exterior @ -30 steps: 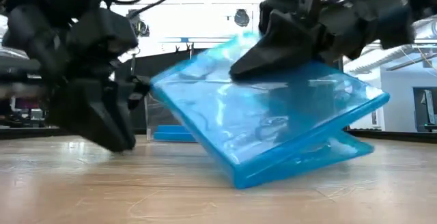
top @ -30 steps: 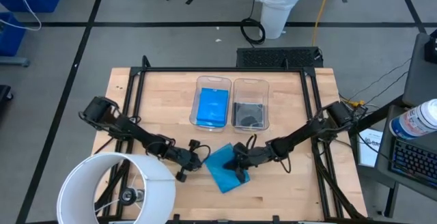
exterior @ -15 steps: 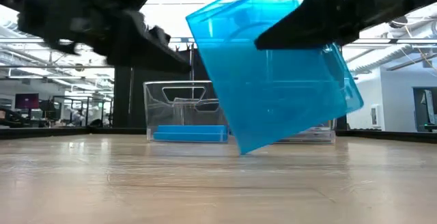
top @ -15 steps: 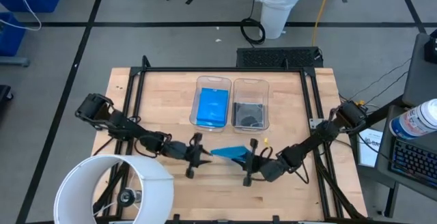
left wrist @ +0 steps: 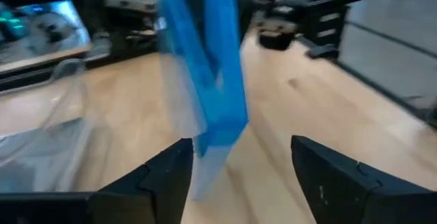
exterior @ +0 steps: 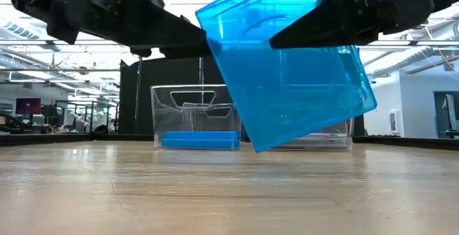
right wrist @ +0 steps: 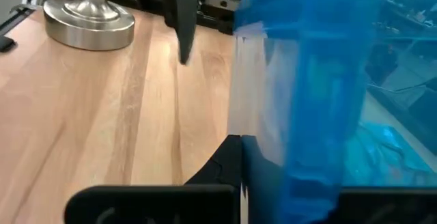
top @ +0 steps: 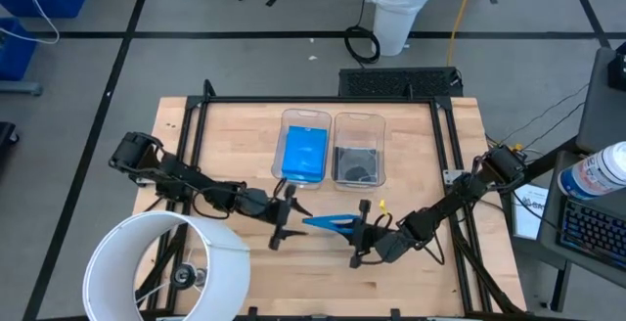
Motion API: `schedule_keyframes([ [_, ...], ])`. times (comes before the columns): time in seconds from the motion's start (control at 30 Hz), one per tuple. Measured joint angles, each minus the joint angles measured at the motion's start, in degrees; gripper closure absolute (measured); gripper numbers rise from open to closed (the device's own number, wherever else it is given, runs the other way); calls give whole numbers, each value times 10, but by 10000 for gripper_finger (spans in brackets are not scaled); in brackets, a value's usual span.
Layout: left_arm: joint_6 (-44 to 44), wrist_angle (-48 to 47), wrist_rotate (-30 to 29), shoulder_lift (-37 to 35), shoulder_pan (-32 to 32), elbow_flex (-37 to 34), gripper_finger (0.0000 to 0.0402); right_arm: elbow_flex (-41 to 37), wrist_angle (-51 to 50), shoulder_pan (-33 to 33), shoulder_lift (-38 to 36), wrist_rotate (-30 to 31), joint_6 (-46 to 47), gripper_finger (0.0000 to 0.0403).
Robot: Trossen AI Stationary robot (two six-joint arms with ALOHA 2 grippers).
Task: Pick & place jewel cases by type
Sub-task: Put the blue CD case into the left transparent bin
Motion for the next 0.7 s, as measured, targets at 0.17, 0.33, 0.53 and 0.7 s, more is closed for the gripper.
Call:
schedule_keyframes([
  [0.17, 9, 22, 32, 0, 0, 0, 143, 0, 3, -2, 0, -5, 1, 403],
  [0.33, -4, 36, 20, 0, 1, 0, 172, 0, 8, -15, 0, -31, 9, 403],
  [0.53, -3, 36, 20, 0, 3, 0, 258, 0, 7, -31, 0, -53, 10, 403],
  [0.7, 9, 32, 12, 0, 3, 0, 336, 0, 8, -38, 0, -79, 11, 403],
])
